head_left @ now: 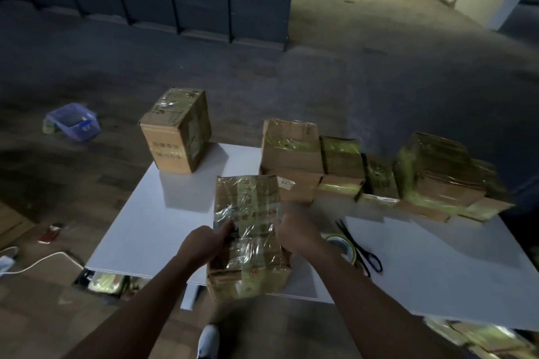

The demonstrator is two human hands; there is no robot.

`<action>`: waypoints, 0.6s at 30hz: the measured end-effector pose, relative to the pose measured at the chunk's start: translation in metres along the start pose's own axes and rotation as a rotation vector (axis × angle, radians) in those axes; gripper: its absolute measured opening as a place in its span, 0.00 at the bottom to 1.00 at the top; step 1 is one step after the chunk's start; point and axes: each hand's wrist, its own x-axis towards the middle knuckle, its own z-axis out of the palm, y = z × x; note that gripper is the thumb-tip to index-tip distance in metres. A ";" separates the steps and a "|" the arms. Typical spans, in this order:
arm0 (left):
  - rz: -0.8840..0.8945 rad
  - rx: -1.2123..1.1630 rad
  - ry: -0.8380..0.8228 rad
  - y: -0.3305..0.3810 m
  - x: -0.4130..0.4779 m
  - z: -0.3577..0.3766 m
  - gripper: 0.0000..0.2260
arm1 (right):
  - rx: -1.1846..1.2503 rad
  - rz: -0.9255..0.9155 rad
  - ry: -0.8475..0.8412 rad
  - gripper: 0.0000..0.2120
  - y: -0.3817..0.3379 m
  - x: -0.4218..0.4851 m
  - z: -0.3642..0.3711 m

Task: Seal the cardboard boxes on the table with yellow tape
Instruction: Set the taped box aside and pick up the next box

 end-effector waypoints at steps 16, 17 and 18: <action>-0.052 -0.475 -0.120 0.040 0.044 0.017 0.54 | 0.208 0.230 0.314 0.19 0.015 0.004 -0.004; -0.062 -0.463 -0.111 0.040 0.047 0.016 0.56 | 0.248 0.237 0.337 0.20 0.014 0.006 -0.003; -0.058 -0.432 -0.085 0.039 0.050 0.016 0.57 | 0.264 0.230 0.349 0.21 0.012 0.008 -0.003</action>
